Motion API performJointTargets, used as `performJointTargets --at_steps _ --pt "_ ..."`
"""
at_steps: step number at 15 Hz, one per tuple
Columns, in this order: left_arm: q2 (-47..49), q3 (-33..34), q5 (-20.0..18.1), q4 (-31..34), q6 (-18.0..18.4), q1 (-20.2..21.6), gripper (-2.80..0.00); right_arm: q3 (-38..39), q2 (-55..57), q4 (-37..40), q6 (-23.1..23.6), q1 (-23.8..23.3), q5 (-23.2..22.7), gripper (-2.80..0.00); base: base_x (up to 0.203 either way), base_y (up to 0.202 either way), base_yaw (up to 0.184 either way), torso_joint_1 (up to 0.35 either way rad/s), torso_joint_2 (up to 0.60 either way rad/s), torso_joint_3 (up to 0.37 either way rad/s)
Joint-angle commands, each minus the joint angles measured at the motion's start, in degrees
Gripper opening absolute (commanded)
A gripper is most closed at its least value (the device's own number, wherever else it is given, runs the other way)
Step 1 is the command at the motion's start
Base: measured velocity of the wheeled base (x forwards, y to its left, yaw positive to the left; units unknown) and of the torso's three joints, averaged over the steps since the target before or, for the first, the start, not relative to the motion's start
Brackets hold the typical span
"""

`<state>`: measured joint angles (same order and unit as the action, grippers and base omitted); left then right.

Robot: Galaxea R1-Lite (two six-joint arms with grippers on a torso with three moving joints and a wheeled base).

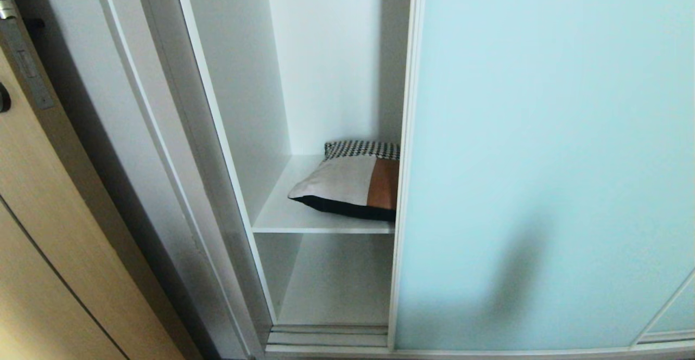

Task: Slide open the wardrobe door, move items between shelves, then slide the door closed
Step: Close the door

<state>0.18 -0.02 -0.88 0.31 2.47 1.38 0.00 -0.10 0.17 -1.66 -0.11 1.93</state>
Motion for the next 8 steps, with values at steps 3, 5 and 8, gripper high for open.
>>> performJointTargets --at_steps 3,5,8 --pt "0.08 -0.06 0.09 0.05 -0.89 0.03 -2.80 0.01 0.10 0.00 -0.01 0.02 0.01 -2.80 0.000 0.000 0.000 0.000 0.00 0.000" --pt "0.08 -0.24 0.09 0.57 -0.72 0.03 -2.80 0.03 0.10 0.00 -0.01 -0.01 0.01 -2.80 0.000 0.000 0.000 0.000 0.00 0.000" --pt "0.08 0.01 0.09 0.11 0.08 0.03 -2.80 0.08 0.10 0.00 -0.01 -0.01 0.01 -2.80 0.000 0.000 0.000 0.000 0.00 0.000"
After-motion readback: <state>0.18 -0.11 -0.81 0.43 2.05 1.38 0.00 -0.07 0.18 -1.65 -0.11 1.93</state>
